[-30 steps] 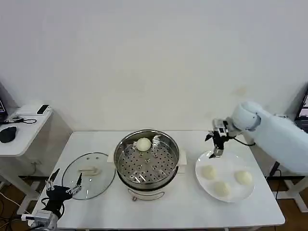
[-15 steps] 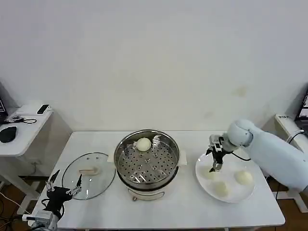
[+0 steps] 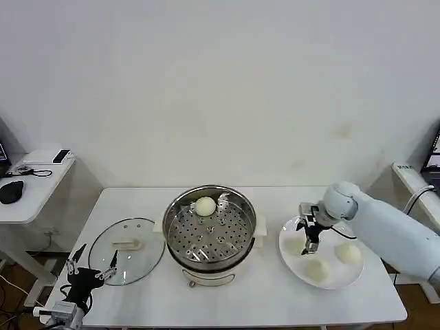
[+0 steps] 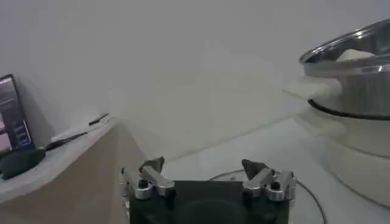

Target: Take steamed baozi put them in steamer then cover it.

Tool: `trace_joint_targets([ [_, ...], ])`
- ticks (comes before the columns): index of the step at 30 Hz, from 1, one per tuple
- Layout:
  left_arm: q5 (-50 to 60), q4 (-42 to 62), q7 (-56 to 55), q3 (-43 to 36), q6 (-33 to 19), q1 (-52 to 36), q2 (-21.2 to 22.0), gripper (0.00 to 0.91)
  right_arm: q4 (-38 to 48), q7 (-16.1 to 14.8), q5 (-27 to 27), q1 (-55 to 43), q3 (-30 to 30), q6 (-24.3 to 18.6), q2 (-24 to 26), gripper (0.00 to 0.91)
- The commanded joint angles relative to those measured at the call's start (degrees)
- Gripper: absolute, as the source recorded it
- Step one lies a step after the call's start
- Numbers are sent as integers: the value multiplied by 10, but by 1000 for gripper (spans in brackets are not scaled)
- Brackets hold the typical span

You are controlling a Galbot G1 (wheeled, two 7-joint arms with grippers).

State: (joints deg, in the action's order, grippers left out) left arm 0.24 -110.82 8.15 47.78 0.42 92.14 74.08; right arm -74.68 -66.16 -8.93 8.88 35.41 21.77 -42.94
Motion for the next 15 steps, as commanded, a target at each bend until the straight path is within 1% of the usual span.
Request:
trace_joint_targets([
  [1,1,1,0,0,0,0,0,907,20,2,-13,8,-2,-1,-8,907],
  [15,0,11,0,-1,-1,-6,-1,907,38,4,-36,15,0,-9,-20,907],
])
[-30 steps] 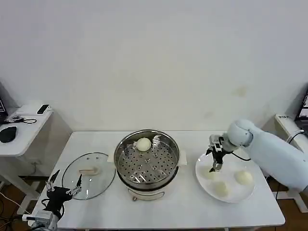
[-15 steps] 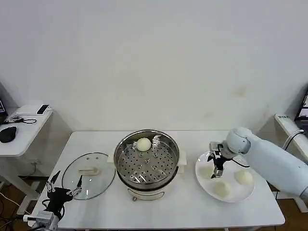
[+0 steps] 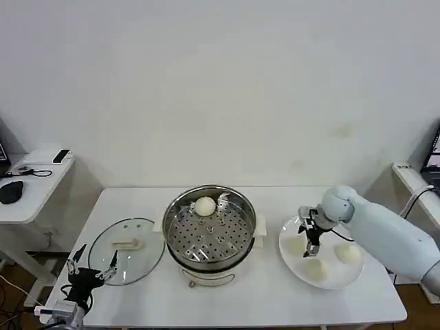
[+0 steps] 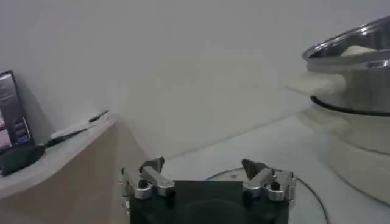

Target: Take steamed baozi put them in steamer then cover it.

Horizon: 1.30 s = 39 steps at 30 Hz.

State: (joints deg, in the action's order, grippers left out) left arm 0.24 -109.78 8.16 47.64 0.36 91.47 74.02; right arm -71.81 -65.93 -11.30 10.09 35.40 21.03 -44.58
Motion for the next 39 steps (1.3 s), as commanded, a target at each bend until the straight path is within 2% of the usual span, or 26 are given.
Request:
trace_joint_targets([
  [1,0,1,0,0,-1,1,-2,907,10,2,-13,4,0,-2,-5,907],
  [8,0,5,0,1,-2,-1,-2,907,19,9,-13,5,-1,-2,-14,907],
  [9,0,5,0,1,-2,-1,-2,907,19,9,-12,4,-1,-1,-14,846],
  [10,0,5,0,1,-2,-1,-2,907,20,9,-13,4,-1,-2,-15,846],
  [11,0,5,0,1,-2,-1,-1,907,21,9,-12,4,-1,-2,-15,756],
  [13,1,7,0,1,-2,-1,-2,907,21,9,-11,4,-1,-2,-15,715],
  [28,1,13,0,0,-3,-5,-3,907,21,5,0,-1,-5,-2,-11,675],
  [39,7,20,0,-7,-4,-13,0,907,-12,1,26,-49,5,2,24,685],
])
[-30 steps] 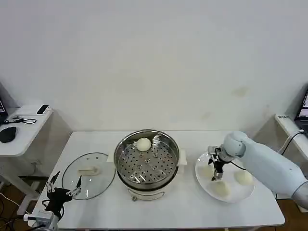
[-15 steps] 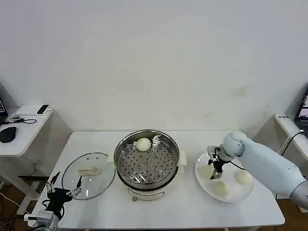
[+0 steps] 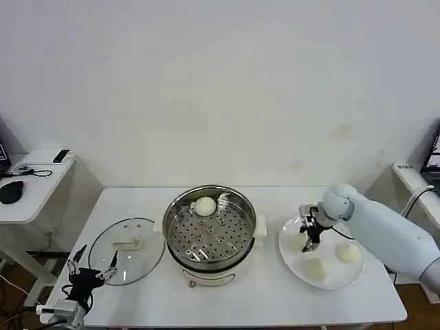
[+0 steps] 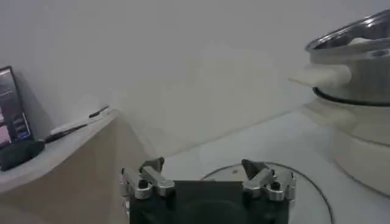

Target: Take steamed baozi put them in steamer then cover it.

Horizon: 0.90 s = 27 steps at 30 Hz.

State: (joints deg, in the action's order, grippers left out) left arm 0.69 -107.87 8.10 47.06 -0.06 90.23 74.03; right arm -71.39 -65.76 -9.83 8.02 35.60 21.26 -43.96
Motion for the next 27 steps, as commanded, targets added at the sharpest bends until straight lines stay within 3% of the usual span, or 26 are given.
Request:
trace_joint_targets([
  [1,2,0,0,-2,0,-1,1,907,-25,-1,18,-40,6,1,26,675],
  [9,-1,-3,2,1,1,-11,-4,907,-44,-12,95,-220,115,16,23,685],
  [20,-2,-14,1,7,1,-14,0,907,-35,-25,259,-356,175,72,-77,685],
  [27,-2,-24,1,8,1,-12,5,907,-25,-25,303,-391,191,92,-146,685],
])
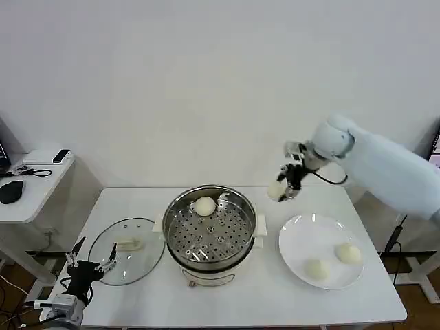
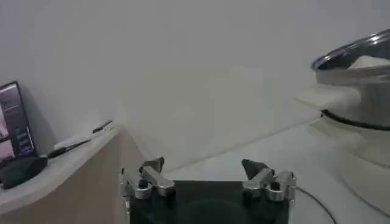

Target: Take steamed baozi put them in steamer then cover it.

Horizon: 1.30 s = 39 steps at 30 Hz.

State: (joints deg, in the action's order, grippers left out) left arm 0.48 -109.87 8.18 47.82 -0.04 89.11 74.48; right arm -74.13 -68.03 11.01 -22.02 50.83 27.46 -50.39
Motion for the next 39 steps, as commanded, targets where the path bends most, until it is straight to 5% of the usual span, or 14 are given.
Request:
trace_joint_targets([
  [1,1,-5,1,0,3,-2,2,907,4,-2,97,-92,40,32,-90,685],
  [17,1,-23,0,0,10,-11,19,907,15,18,139,-43,93,61,-215,685],
  [39,-2,-19,-1,-1,8,-12,22,907,65,63,107,33,92,60,-278,685],
])
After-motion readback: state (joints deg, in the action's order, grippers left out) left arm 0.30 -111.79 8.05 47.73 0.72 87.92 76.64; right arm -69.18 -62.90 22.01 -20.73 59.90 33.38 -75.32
